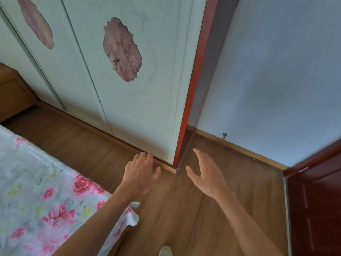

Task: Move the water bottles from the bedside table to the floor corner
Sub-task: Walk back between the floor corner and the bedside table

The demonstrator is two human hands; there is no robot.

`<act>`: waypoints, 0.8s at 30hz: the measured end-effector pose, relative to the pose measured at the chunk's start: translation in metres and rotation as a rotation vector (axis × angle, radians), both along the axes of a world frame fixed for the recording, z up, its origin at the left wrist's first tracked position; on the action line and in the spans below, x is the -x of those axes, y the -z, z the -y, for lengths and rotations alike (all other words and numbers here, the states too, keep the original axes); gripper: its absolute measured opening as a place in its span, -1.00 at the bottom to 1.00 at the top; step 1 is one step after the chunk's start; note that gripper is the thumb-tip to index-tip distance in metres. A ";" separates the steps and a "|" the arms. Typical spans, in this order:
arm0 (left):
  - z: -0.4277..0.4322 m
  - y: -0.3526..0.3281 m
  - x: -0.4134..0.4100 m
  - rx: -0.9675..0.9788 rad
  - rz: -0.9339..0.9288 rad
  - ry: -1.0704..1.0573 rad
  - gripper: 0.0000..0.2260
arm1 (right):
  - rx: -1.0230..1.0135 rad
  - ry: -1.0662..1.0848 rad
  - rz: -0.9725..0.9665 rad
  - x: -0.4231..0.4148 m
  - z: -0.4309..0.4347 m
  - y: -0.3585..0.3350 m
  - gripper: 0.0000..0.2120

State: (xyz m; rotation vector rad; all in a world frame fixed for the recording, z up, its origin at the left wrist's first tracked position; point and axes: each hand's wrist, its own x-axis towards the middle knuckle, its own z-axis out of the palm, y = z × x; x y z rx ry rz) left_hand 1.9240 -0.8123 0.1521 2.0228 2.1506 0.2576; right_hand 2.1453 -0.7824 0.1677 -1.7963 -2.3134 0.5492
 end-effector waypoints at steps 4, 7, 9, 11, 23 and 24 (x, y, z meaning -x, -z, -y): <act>-0.023 -0.001 0.010 0.008 -0.014 -0.059 -0.46 | 0.002 -0.103 -0.006 0.019 -0.034 -0.003 -0.34; -0.036 -0.002 0.026 0.011 -0.017 -0.113 -0.48 | 0.013 -0.179 -0.025 0.040 -0.058 0.001 -0.34; -0.045 0.000 0.039 0.002 -0.019 -0.142 -0.52 | -0.002 -0.243 -0.027 0.056 -0.072 0.008 -0.34; -0.056 0.003 0.051 0.009 -0.021 -0.163 -0.55 | 0.006 -0.306 -0.019 0.071 -0.086 0.014 -0.34; -0.158 0.012 0.142 0.002 0.028 -0.288 -0.51 | -0.006 -0.470 0.026 0.171 -0.208 0.021 -0.36; -0.165 0.012 0.153 0.000 0.031 -0.306 -0.51 | -0.005 -0.485 0.032 0.182 -0.219 0.019 -0.36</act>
